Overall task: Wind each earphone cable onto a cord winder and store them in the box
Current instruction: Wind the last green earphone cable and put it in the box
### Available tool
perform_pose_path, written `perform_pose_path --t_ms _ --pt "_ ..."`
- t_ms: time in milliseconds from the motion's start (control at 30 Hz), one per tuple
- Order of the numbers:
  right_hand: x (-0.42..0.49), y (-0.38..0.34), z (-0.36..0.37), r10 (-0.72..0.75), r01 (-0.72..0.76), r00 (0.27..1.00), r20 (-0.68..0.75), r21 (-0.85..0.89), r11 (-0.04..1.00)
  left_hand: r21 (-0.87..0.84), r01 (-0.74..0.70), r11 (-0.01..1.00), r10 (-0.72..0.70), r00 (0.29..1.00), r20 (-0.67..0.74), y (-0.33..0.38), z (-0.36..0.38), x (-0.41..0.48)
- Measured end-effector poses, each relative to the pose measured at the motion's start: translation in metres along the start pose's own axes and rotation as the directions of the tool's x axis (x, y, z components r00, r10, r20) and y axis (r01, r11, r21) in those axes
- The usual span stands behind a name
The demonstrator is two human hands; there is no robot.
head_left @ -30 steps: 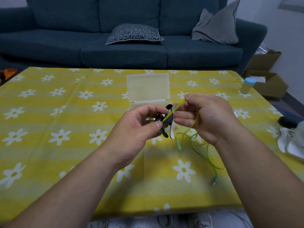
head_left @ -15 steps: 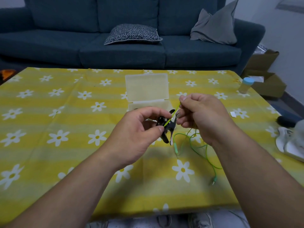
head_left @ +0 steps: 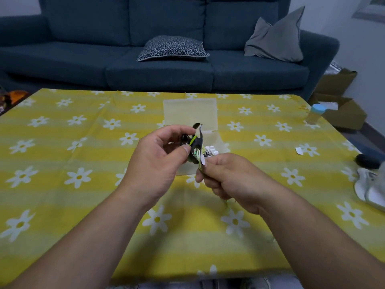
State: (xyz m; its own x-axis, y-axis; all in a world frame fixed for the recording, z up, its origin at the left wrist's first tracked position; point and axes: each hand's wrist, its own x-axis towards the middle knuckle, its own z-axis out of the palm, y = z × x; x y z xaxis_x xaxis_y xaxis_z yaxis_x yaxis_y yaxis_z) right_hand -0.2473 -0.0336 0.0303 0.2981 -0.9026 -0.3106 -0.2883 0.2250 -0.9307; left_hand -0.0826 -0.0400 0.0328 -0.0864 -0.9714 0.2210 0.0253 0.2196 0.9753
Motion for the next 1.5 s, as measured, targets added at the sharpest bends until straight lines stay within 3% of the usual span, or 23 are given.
perform_pose_path --t_ms 367,633,767,900,1100,1233,1500 --pt "-0.010 -0.014 0.001 -0.158 0.151 0.984 0.077 0.087 0.985 0.103 -0.042 0.994 0.054 0.992 -0.116 -0.002 -0.006 0.003" --pt "-0.012 -0.029 -0.022 -0.291 0.297 0.949 -0.122 0.035 0.954 0.401 -0.143 0.905 0.115 0.989 0.092 0.000 0.004 -0.004" --pt "-0.006 -0.026 -0.035 -0.332 0.301 0.878 -0.344 -0.141 0.943 0.271 -0.092 0.958 0.054 0.988 0.148 0.000 0.011 -0.009" --pt "-0.002 -0.021 -0.038 -0.380 0.296 0.825 -0.419 -0.253 0.921 0.167 -0.056 0.984 0.024 0.981 0.190 0.002 0.014 -0.011" --pt "0.000 -0.017 -0.038 -0.312 0.312 0.857 -0.409 -0.070 0.948 0.095 0.014 0.995 -0.030 0.987 0.161 0.002 0.016 -0.009" --pt "-0.002 -0.018 -0.037 -0.365 0.336 0.847 -0.386 -0.144 0.931 0.122 0.040 0.992 -0.057 0.990 0.130 -0.002 0.017 -0.007" --pt "0.000 -0.016 -0.033 -0.342 0.349 0.859 -0.382 -0.052 0.936 -0.001 0.097 0.995 -0.096 0.986 0.135 0.001 0.017 -0.009"
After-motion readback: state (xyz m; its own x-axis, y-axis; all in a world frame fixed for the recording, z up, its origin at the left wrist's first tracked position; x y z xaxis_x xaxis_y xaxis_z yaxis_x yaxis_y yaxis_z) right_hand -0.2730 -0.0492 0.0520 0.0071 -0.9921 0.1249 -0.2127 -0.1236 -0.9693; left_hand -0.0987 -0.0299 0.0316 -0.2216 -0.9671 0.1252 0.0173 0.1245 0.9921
